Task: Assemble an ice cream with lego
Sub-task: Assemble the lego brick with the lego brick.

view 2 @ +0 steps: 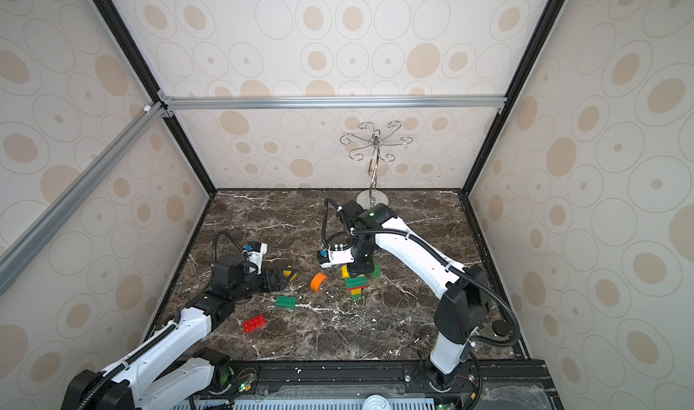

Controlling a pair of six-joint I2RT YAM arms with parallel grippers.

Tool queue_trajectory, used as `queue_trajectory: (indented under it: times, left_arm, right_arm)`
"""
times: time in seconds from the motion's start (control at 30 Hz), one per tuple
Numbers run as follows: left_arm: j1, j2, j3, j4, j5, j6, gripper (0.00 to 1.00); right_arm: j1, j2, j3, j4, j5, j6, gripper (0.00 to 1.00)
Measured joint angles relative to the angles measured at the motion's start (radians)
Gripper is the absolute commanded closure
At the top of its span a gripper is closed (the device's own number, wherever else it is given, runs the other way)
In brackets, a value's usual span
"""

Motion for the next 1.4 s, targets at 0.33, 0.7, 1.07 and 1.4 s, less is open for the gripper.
queue_trajectory:
  times: [0.33,0.7,1.07,1.4]
  left_arm:
    - [0.059,0.064,0.030,0.000,0.056,0.028,0.00]
    - [0.066,0.065,0.030,0.000,0.074,0.031,0.00]
    - [0.067,0.065,0.030,0.001,0.078,0.031,0.00]
    - [0.071,0.065,0.030,0.001,0.082,0.031,0.00]
  right_arm:
    - [0.000,0.011,0.000,-0.003,0.002,-0.022,1.00]
    - [0.001,0.032,0.000,-0.003,0.008,-0.040,1.00]
    - [0.001,0.051,0.000,-0.003,0.016,-0.049,1.00]
    - [0.001,0.054,-0.001,-0.003,0.028,-0.065,1.00]
